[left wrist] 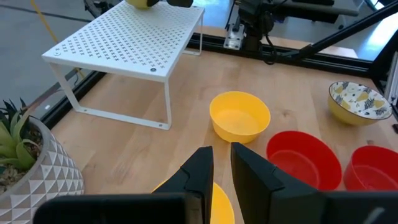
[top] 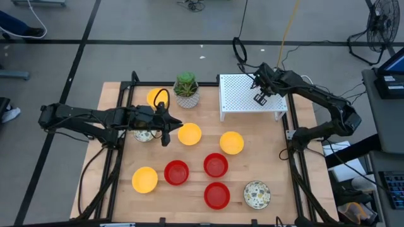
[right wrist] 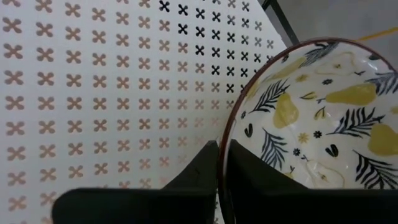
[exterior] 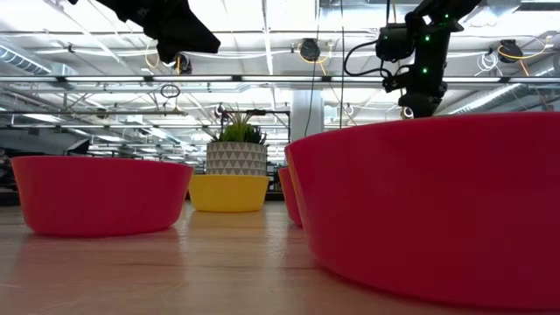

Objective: Pick & Place Mini bowls
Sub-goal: Put the white and yellow bowl on the shelf, then put the yellow bowl on the shelf

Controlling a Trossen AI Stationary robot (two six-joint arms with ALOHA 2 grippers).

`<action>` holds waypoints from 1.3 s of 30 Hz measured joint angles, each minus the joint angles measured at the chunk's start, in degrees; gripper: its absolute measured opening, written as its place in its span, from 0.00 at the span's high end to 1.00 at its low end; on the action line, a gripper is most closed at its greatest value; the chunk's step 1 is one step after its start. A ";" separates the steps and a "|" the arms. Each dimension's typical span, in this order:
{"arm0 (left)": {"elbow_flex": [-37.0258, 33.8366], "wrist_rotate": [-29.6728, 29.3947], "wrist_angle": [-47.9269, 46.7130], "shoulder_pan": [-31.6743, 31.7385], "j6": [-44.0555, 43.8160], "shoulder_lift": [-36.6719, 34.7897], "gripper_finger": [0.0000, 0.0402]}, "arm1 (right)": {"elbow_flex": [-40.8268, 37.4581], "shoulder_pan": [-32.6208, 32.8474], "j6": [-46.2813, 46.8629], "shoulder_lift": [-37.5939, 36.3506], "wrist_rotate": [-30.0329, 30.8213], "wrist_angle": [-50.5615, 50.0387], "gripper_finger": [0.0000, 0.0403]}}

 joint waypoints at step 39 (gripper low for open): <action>0.00 0.12 -3.15 -0.09 -5.75 0.00 0.84 | -8.87 33.60 20.63 -16.96 -48.11 19.89 0.70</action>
